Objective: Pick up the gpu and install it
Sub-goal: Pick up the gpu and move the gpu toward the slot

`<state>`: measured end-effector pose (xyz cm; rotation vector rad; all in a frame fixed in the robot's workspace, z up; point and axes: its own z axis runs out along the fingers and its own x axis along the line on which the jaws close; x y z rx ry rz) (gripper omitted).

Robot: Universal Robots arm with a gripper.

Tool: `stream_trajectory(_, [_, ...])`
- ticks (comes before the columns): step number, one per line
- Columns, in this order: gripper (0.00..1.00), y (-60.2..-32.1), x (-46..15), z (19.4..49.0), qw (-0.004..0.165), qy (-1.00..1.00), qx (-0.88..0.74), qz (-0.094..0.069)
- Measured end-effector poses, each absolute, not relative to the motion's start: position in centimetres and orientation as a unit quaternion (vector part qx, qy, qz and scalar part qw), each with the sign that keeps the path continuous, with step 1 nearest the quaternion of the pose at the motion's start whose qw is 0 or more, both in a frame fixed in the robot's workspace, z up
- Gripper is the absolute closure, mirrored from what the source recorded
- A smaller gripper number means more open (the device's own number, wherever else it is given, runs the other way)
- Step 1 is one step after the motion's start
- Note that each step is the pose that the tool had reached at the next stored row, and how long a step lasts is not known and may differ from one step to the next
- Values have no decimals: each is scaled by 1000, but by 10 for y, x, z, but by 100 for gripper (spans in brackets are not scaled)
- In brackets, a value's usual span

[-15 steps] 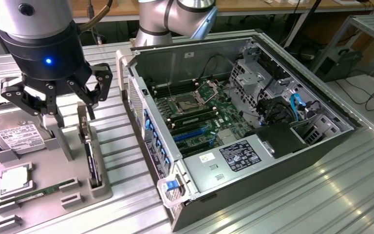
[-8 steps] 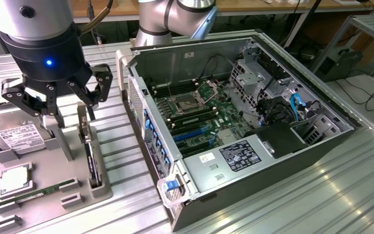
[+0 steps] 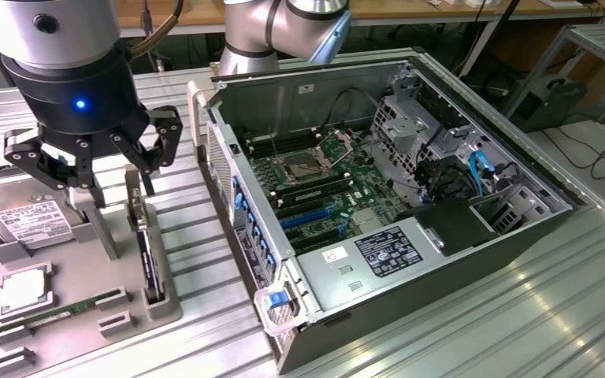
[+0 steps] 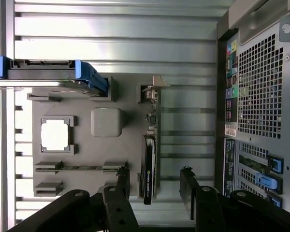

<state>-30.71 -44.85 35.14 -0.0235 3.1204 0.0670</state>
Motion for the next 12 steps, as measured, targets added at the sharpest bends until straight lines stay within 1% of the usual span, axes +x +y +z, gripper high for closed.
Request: stream_trajectory(12, [46,-450,-307,348,10,1000,-8,22])
